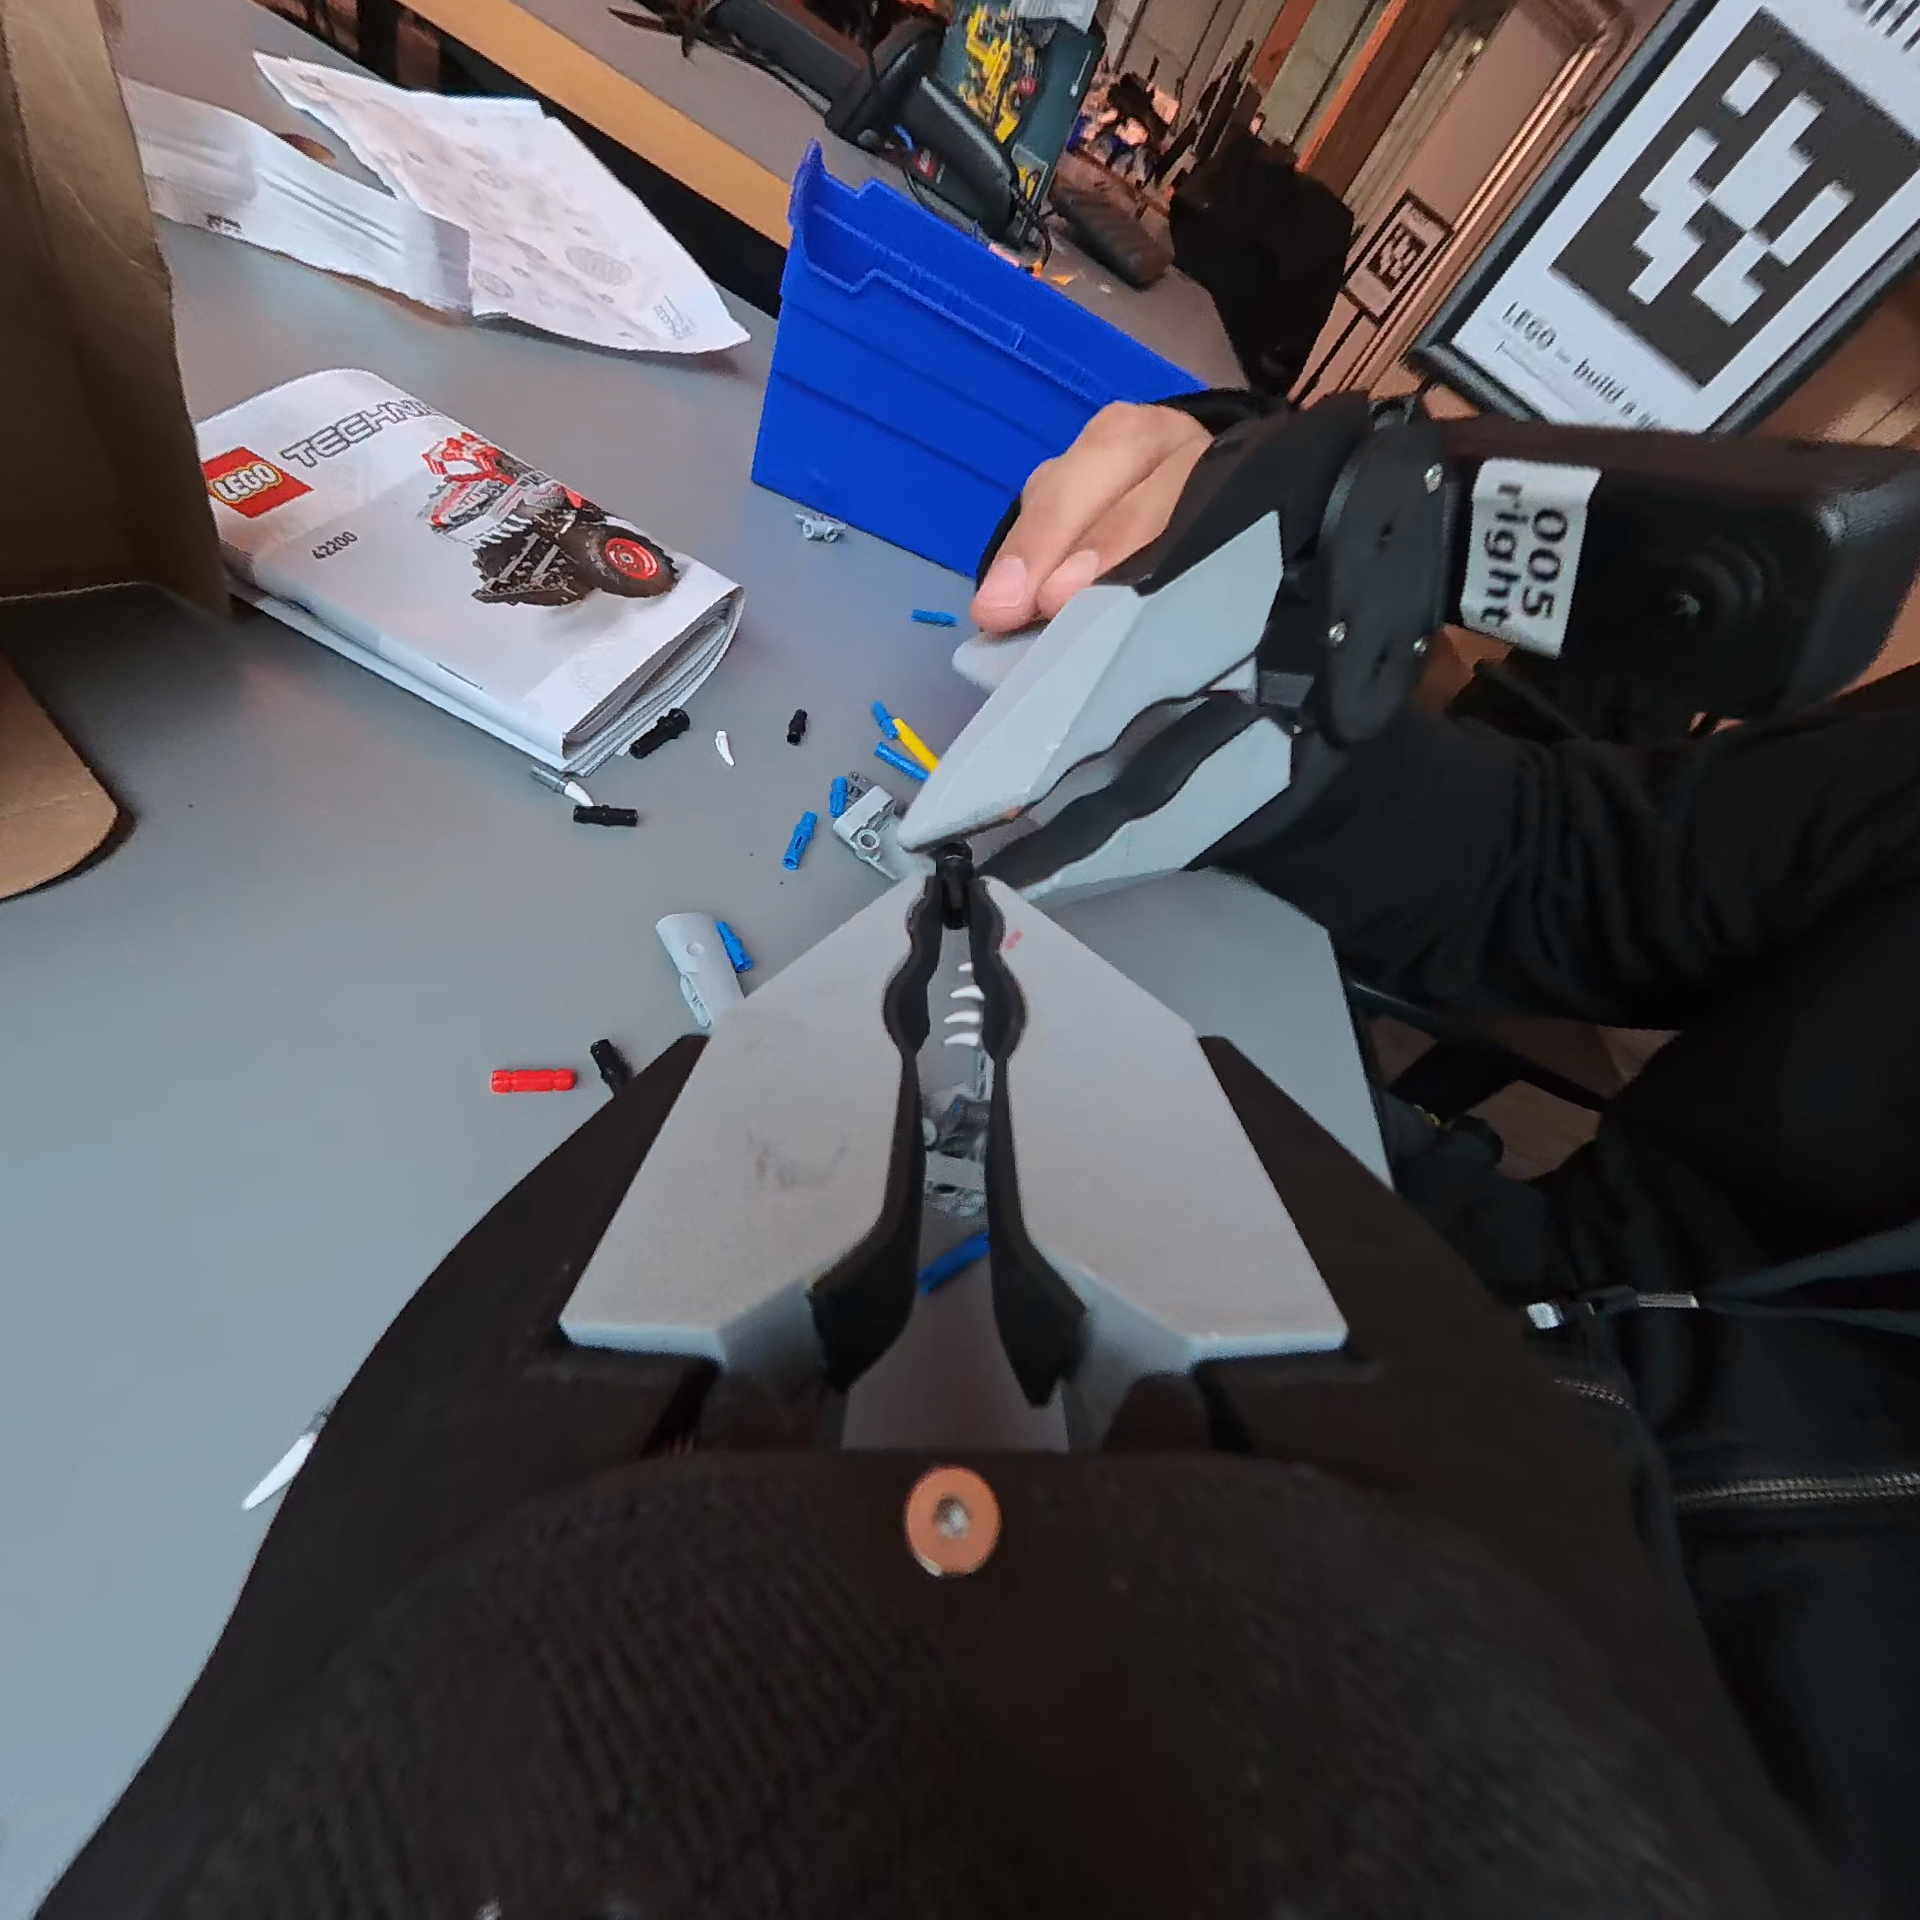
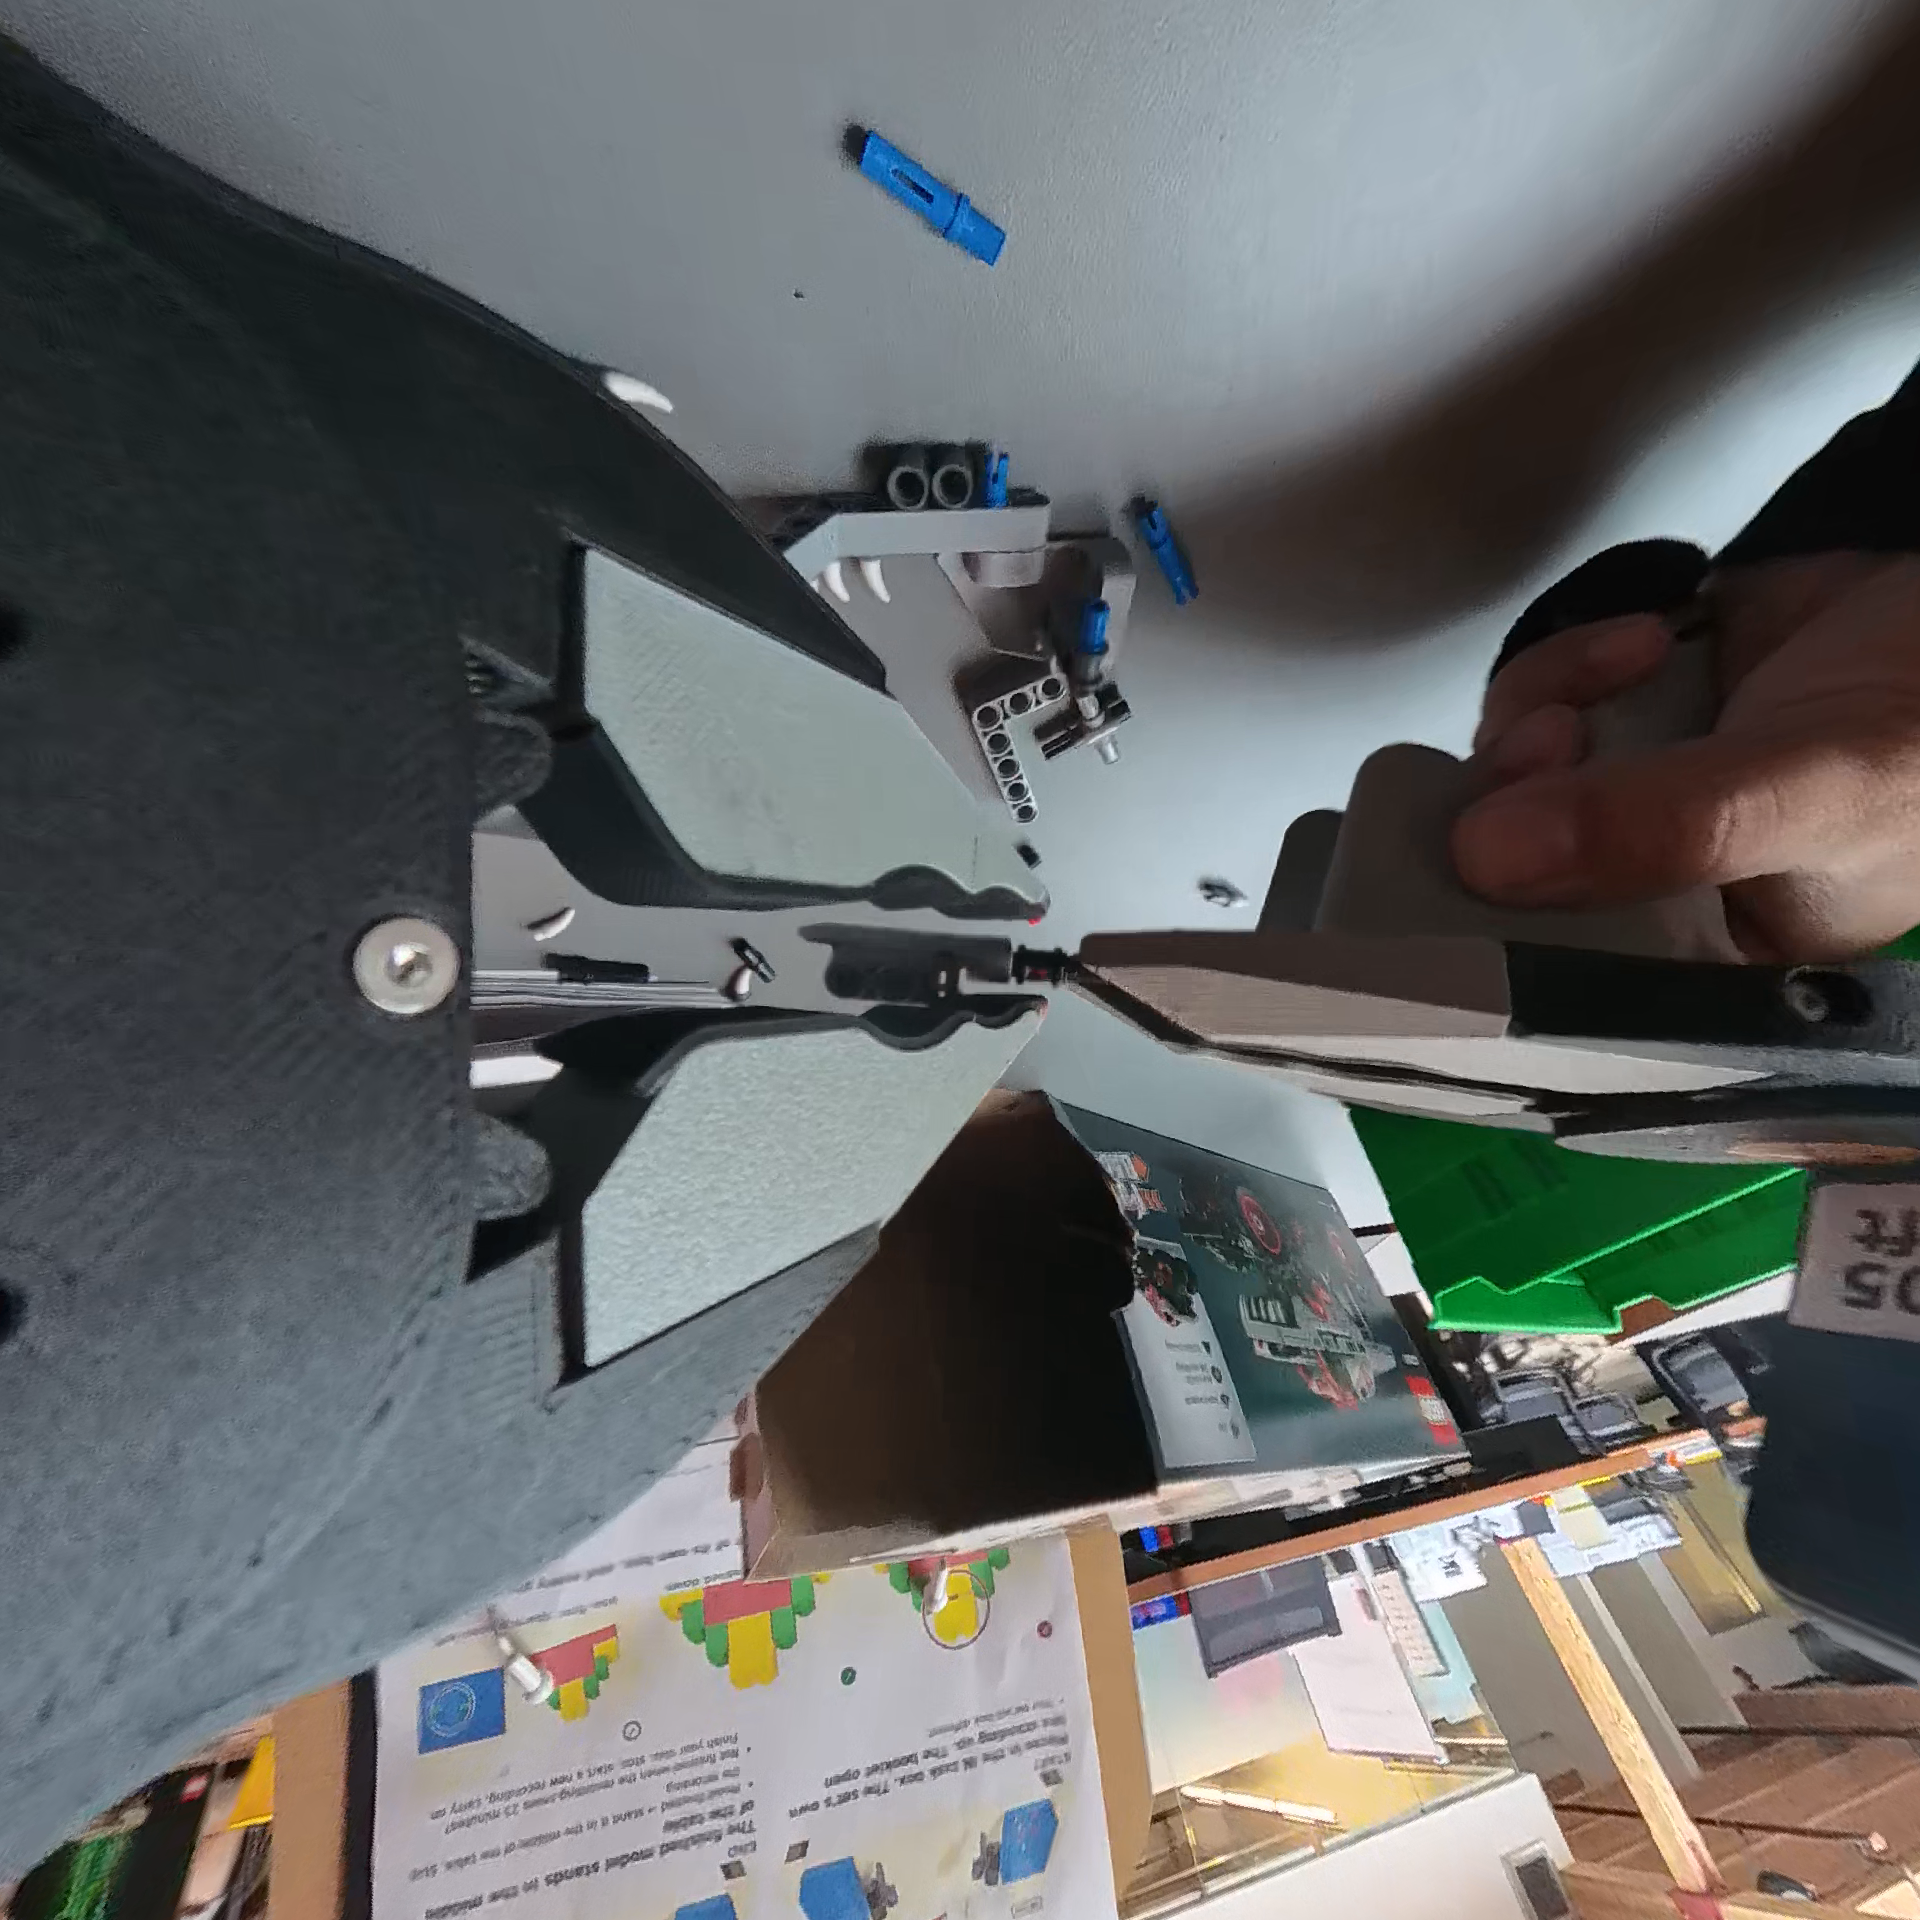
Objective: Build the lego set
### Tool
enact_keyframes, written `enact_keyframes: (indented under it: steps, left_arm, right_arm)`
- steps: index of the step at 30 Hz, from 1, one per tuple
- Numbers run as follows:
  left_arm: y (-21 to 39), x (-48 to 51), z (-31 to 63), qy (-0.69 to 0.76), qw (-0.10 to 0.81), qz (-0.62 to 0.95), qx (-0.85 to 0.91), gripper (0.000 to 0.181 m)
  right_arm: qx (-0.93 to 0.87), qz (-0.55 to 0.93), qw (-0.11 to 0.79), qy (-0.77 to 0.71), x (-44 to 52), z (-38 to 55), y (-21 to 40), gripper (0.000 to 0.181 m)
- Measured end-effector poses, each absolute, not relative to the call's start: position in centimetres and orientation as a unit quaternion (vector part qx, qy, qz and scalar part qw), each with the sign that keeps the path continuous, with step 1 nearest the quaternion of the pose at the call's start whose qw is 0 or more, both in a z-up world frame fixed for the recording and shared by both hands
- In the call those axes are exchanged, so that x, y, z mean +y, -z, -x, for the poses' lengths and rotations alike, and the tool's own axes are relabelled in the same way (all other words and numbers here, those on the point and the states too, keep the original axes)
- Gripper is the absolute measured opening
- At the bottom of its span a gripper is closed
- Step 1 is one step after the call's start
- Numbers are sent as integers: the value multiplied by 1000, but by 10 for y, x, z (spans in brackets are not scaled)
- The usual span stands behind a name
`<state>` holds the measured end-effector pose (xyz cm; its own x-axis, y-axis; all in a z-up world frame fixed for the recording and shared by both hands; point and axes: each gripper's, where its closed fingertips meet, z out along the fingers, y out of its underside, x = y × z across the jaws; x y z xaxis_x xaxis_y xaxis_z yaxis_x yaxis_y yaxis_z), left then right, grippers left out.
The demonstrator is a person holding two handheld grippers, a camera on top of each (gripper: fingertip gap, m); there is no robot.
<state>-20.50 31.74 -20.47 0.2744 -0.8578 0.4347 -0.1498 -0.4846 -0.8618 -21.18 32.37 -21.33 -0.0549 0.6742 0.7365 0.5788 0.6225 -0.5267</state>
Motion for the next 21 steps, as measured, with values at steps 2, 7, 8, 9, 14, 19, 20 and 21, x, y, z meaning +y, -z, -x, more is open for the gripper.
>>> enact_keyframes:
  steps: [2,7,8,9,14,19,20,21]
  left_arm:
    - [209,319,204,465,370,717,364,3]
    - [213,321,203,419,387,726,383,3]
    - [214,323,204,410,392,729,383,3]
    - [214,324,204,408,394,731,379,3]
    - [211,322,204,425,386,732,368,5]
    - [206,325,210,403,409,732,367,2]
    - [203,326,212,401,416,732,361,2]
    - [194,333,222,389,446,729,345,2]
  right_arm:
    - [-726,438,530,-35,327,211,216,8]
    - [-732,454,508,-18,331,209,223,5]
    - [-730,460,505,-7,333,209,223,5]
    - [-729,462,505,2,334,209,223,5]
    - [-725,457,515,13,334,212,221,5]
    - [-713,449,539,27,336,215,212,5]
    - [-709,461,531,52,345,209,214,4]
    - [-701,496,501,110,365,190,223,5]
